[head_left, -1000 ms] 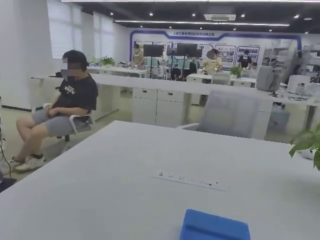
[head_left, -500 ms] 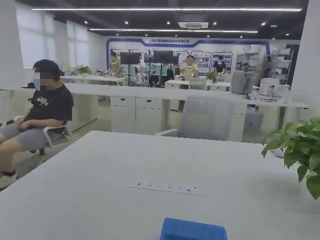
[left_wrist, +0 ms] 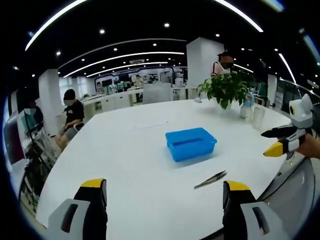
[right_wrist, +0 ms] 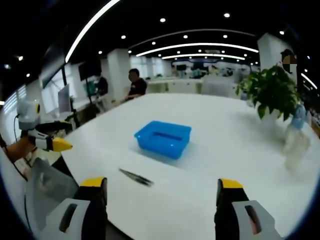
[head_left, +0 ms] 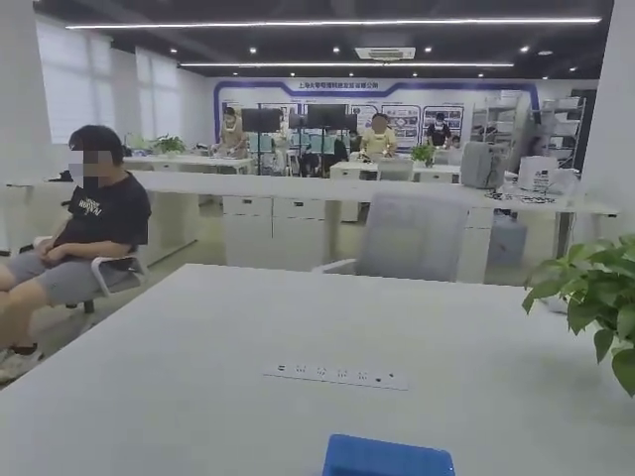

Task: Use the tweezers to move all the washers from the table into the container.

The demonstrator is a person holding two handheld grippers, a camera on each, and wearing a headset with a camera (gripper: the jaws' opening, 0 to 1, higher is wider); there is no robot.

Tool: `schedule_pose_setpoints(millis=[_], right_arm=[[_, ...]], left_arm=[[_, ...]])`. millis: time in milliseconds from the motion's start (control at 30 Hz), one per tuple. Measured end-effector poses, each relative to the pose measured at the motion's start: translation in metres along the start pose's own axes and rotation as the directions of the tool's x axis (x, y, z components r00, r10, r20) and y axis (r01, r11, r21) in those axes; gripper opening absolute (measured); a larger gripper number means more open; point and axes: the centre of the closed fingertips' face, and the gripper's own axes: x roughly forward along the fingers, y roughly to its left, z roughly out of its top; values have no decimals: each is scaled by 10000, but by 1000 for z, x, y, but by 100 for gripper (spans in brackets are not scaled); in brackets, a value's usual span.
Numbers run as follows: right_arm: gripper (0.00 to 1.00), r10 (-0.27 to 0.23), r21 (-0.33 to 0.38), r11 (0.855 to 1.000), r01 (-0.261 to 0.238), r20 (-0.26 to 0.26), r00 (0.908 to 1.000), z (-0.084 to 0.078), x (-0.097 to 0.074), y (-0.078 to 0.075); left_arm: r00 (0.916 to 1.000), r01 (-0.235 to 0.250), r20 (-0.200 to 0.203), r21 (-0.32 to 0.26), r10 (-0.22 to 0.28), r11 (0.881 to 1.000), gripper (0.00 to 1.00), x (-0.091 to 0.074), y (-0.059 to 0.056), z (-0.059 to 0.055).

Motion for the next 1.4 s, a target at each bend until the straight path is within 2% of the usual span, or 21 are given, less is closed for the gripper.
schedule_pose_setpoints(millis=[100,200,533,767,1100,1200,1333,1400], right_arm=[[91,132,64,9999,-132,-94,9999,-2,1,2],[93,34,-31,10000,-34,-124,9999,-3,1,0],[96,-137,120,9998,137,-72,9999,-3,0,-4],[96,-149,21,9999,150,-148,9998,-5,1,-4],[96,-122,-261,9996,117,-172,9998,-7,0,-3],[96,-28,-107,9999,27,-85,10000,-5,0,-3],[95,-212,-29,9998,212,-102,9997,-6,1,-6],[95,-243,18,9997,243,-153,9996,-6,1,-6]], left_arm=[[9996,-10,-275,27,11,10000,99,2,1,-8],[9993,-11,-366,-34,9,10000,99,1,2,-10],[9993,-151,-346,-149,146,9998,99,-1,7,-10],[9991,-212,-361,-64,209,9998,99,-1,7,-10],[9993,-325,-213,-249,320,9992,99,-3,5,-6],[9991,-357,-218,-130,354,9993,99,-2,4,-5],[9995,-253,-192,-131,251,9996,99,-1,2,-3],[9993,-190,-324,-89,187,9998,99,-2,2,-5]])
